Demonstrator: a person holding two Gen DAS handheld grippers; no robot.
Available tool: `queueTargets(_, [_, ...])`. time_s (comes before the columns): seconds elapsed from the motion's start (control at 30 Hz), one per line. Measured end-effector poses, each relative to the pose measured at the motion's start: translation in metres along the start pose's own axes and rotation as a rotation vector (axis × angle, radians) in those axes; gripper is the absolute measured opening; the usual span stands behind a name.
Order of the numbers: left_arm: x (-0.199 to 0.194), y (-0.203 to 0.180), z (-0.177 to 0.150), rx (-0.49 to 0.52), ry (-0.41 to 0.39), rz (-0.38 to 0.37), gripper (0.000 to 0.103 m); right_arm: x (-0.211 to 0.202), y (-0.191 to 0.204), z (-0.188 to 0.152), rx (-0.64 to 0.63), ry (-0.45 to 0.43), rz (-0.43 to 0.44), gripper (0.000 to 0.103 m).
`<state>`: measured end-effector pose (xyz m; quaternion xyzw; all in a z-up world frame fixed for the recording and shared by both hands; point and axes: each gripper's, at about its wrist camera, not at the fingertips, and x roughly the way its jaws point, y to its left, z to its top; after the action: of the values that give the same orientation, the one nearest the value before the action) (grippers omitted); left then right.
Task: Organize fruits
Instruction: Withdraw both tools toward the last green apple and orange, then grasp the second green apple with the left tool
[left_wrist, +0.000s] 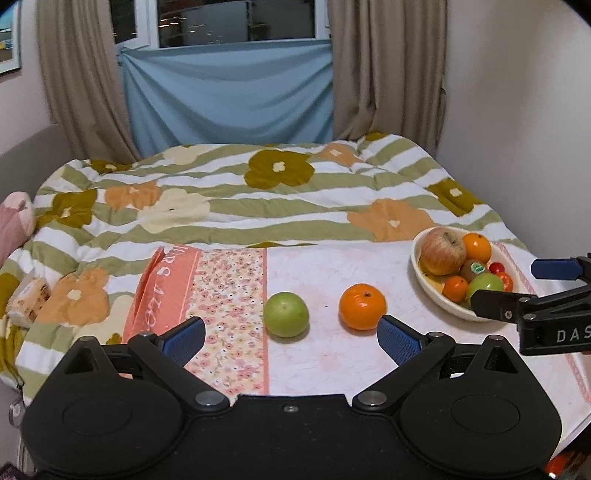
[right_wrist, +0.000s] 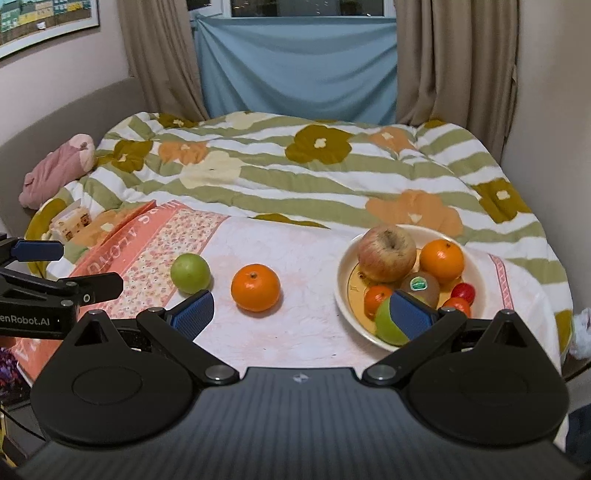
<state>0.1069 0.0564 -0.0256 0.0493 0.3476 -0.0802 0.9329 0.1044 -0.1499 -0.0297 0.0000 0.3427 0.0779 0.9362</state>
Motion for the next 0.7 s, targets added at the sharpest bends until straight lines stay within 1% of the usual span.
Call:
queueTargets(0.3, [0.056,0.029,0.005,0.138,0.054,-0.108,0.099,0.039,0.021,0.003,0.11,0.034,-0.061,0.103])
queueTargets(0.5, [0.1,0.034,0.007,0.229,0.091,-0.182,0.094,0.072,0.031,0.0,0.168,0.06,-0.105,0.103])
queueTargets(0.57, [0.114,0.034,0.006,0.25,0.104,-0.207,0.094,0.084,0.035,-0.002,0.175,0.067,-0.112,0.103])
queueTargets(0.63, [0.127,0.034,0.004,0.262,0.118,-0.229,0.092,0.095,0.039,-0.004,0.176,0.073,-0.127,0.103])
queueTargets(0.7, [0.138,0.032,0.001,0.277,0.127,-0.249,0.087,0.106,0.042,-0.007,0.181,0.076,-0.137,0.103])
